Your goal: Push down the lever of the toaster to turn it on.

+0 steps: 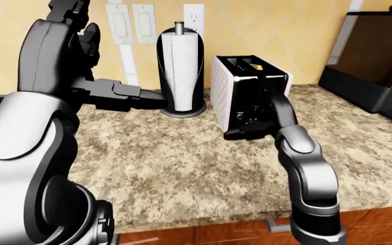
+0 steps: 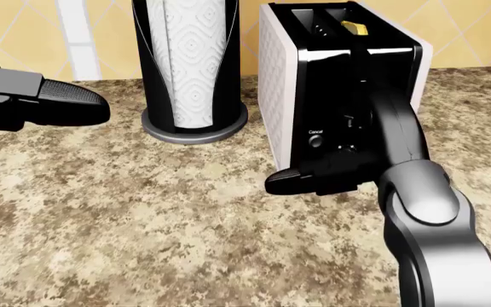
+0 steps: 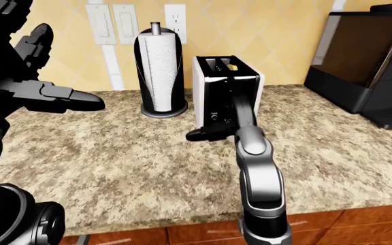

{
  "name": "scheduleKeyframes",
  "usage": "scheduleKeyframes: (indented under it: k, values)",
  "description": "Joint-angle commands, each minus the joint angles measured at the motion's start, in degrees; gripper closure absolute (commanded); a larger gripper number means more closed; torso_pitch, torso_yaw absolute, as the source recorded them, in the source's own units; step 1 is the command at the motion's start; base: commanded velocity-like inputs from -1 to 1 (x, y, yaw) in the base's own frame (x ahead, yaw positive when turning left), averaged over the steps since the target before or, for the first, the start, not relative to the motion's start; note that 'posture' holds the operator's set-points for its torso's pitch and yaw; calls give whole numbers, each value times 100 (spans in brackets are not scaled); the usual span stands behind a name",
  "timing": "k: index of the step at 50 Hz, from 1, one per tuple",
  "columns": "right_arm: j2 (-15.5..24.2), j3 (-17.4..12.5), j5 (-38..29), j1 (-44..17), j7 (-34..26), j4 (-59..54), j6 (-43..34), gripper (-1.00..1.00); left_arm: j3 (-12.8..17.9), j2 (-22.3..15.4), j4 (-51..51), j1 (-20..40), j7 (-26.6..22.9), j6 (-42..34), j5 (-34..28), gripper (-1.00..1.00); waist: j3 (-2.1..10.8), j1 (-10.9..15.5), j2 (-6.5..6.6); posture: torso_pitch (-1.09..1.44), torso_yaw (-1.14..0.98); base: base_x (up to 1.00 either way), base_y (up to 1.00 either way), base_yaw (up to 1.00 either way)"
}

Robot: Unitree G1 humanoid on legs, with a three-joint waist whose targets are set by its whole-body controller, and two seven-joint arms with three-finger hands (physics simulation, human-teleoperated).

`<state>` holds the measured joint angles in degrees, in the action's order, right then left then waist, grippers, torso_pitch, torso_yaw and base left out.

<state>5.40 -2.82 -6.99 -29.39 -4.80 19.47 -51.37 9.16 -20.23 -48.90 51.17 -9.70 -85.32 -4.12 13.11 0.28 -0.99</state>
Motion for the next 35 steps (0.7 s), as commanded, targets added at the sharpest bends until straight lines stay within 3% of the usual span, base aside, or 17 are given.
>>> scheduleKeyframes:
  k: [1, 21, 35]
  values:
    - [-12, 8, 94, 4, -49, -265, -83, -100, 39, -44, -7, 156, 36, 156, -24, -100, -28, 18, 28, -32, 0, 0, 0, 0]
    - [-81, -84, 432, 448, 156, -1608, 1302, -100, 105, -60, -23, 152, 89, 131, 76, -100, -78, 2, 24, -32, 0, 0, 0, 0]
    - [-33, -84, 511, 411, 195, -1668, 1310, -100, 146, -66, -37, 112, 110, 143, 124, -100, -91, 60, 10, -32, 0, 0, 0, 0]
